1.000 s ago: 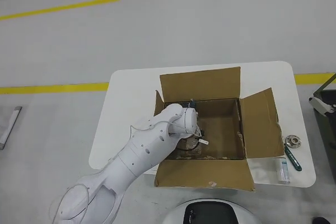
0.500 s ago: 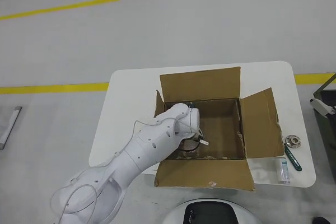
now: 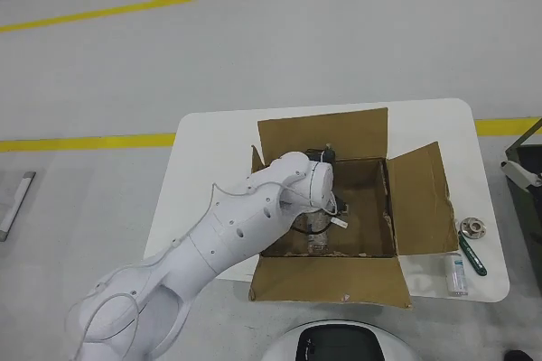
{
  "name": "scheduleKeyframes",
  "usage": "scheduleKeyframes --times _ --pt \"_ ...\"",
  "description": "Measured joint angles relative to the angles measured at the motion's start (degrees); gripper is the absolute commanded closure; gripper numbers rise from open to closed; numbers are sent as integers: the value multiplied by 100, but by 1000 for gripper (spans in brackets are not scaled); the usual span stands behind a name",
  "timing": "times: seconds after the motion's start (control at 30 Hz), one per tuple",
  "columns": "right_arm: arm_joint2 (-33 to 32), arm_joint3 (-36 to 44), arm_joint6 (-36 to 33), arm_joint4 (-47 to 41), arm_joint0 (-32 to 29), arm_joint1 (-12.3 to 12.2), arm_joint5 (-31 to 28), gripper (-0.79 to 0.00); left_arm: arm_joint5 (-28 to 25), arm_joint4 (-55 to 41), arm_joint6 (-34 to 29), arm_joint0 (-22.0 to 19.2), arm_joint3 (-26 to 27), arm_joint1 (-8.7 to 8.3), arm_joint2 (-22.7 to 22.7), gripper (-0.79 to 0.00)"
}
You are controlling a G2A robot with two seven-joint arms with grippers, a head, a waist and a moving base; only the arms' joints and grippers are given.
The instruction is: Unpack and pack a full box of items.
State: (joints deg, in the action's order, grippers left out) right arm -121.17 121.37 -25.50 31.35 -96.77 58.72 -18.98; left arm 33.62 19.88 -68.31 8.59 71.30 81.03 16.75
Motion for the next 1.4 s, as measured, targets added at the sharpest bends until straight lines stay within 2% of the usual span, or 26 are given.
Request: scheduleKeyframes --times 0.17,0.3,0.43,0.5,0.93,0.97,1.07,1.23,1.4 --pt "26 -3 -63 -20 15 -6 -43 -785 -40 761 -46 231 1275 -527 491 -785" --pt "94 -24 -129 -45 56 -14 -76 -785 -128 1433 -44 716 2416 -1003 1083 -785" --pt "167 -29 -168 -41 111 -21 -84 -785 -385 1937 77 1311 3227 -1355 1661 -785" --pt "192 -30 -178 -41 139 -24 -82 -785 -448 1992 98 1488 3389 -1414 1802 -785" --pt "349 -52 -233 -59 240 -38 -71 -785 -444 1986 100 1456 3357 -1407 1771 -785" --pt "355 -56 -232 -60 244 -39 -70 -785 -486 2028 146 1485 3364 -1410 1771 -542" --pt "367 -74 -227 -56 255 -41 -61 -785 -745 2474 508 1631 3486 -1450 1804 0" --pt "391 -134 -213 -56 265 -43 -55 -785 -1018 3289 565 1968 3748 -1603 2088 0" --pt "428 -177 -213 -43 272 -46 -61 -785 -1050 4317 40 2373 3913 -1773 2367 0"
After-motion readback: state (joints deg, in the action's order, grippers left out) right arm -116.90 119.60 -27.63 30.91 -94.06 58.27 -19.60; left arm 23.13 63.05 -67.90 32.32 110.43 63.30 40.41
